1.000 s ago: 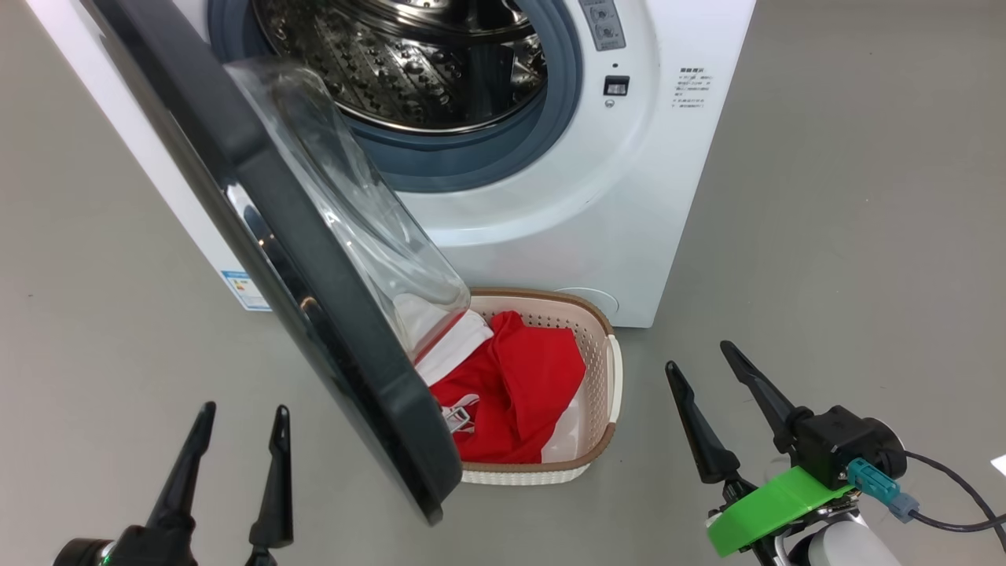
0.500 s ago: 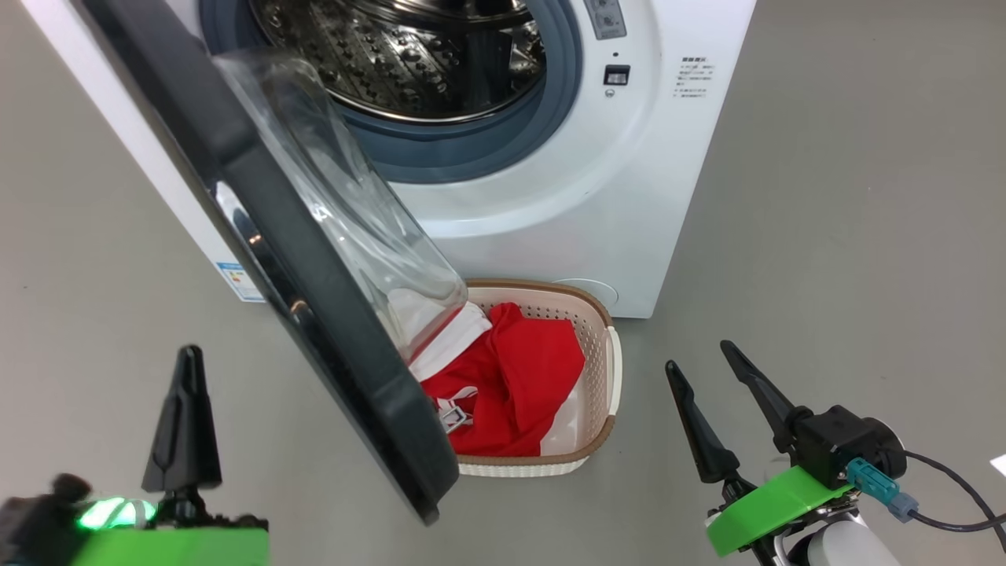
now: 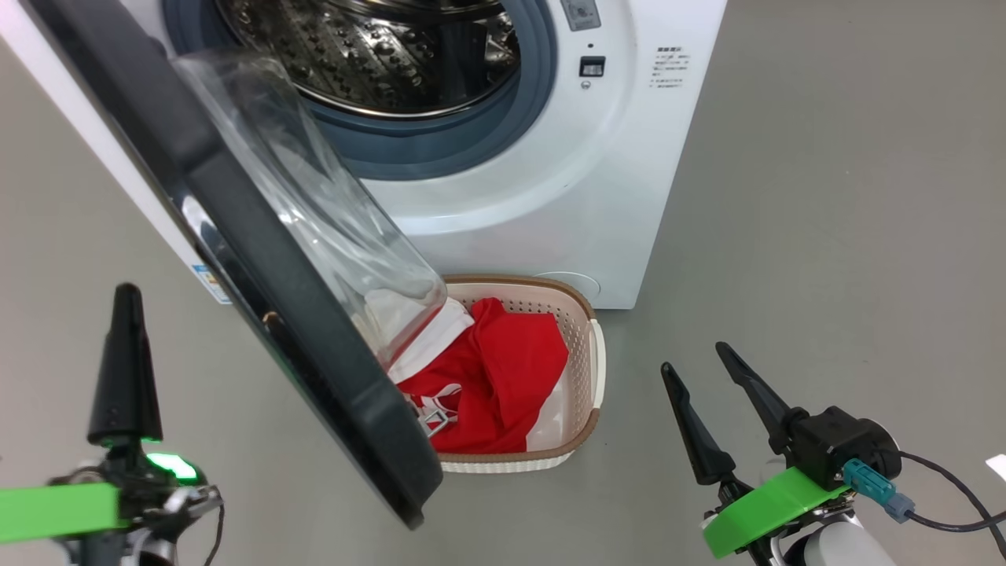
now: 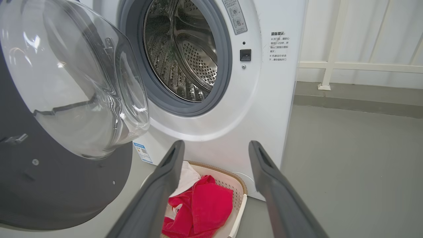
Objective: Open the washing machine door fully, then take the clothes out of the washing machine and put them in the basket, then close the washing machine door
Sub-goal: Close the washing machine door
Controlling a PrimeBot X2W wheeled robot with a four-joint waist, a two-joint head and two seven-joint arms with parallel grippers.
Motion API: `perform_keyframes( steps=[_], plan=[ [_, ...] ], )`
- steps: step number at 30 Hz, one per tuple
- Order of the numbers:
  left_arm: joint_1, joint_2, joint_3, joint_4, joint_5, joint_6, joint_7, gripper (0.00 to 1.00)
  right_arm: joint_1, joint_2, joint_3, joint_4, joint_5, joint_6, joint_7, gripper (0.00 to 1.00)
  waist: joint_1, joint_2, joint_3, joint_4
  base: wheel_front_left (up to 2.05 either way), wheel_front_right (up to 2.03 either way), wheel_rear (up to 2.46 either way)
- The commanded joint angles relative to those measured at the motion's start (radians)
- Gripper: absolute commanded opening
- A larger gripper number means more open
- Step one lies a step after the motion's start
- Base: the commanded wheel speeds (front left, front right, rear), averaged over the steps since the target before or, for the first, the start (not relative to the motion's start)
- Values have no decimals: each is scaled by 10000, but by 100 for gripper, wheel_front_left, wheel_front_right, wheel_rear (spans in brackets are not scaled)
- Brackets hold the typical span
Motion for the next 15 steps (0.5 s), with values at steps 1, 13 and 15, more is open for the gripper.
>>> perform_keyframes(
  steps=[1, 13, 15],
  plan=[
    [-269, 119, 439, -628, -694, 328, 279, 0, -206, 39, 289, -221, 125, 63, -63, 100, 0, 0, 13, -65, 0, 0, 0],
    [442, 581, 428, -2359, -2552, 1939, 1973, 0, -258, 60, 242, -340, 231, 63, -63, 100, 0, 0, 154, -487, 0, 0, 0],
    [445, 560, 373, -2436, -2564, 1959, 1985, 0, -261, 64, 291, -334, 274, 63, -63, 100, 0, 0, 197, -582, 0, 0, 0]
  ],
)
